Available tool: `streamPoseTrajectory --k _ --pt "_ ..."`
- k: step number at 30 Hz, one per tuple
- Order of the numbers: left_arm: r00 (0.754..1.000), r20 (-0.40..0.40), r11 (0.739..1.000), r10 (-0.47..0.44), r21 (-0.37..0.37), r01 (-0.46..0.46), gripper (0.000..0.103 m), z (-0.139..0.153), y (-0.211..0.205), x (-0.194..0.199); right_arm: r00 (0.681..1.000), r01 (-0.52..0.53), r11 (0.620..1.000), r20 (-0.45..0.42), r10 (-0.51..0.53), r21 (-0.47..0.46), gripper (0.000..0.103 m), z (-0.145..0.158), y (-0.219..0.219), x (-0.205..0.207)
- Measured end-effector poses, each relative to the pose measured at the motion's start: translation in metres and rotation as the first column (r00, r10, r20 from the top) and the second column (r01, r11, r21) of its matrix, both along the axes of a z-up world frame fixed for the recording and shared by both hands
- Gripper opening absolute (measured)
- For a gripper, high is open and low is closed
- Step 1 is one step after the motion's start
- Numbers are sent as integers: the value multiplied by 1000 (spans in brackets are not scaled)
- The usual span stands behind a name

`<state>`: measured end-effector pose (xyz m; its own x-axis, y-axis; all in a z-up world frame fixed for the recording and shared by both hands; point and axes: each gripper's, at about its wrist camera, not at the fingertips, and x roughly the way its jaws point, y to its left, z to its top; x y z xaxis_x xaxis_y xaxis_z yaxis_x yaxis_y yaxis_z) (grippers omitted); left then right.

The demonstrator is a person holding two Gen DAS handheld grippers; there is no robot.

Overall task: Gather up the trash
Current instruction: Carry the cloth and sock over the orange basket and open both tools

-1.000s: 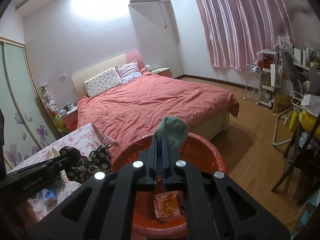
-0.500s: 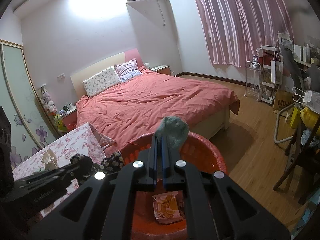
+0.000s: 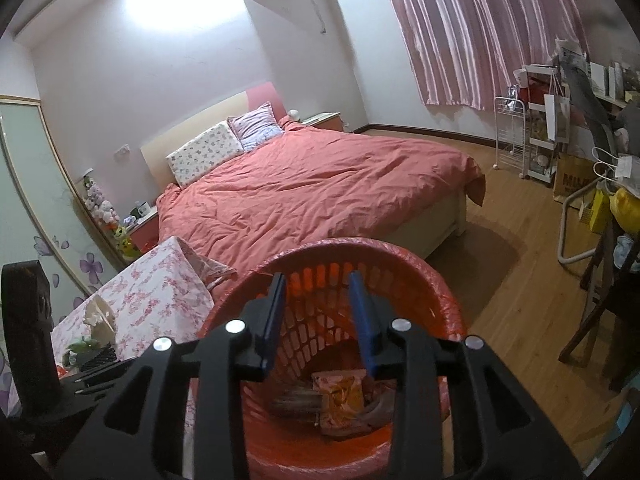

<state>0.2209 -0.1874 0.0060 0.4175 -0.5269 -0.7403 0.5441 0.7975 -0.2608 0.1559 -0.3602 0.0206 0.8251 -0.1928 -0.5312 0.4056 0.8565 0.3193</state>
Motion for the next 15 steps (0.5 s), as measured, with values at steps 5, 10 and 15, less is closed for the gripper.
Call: streamPoseTrajectory --k 5,10,15 --pt "999 31 999 35 26 -36 51 2 10 -1 1000 8 999 -10 -9 -43 35 3 4 -1" --pt "997 46 997 60 43 -62 53 3 22 0 1000 -6 997 -16 5 -71 37 6 14 -2" --pt "994 66 995 82 59 -86 54 4 38 -3 999 -33 996 -21 31 -84 37 11 26 -1"
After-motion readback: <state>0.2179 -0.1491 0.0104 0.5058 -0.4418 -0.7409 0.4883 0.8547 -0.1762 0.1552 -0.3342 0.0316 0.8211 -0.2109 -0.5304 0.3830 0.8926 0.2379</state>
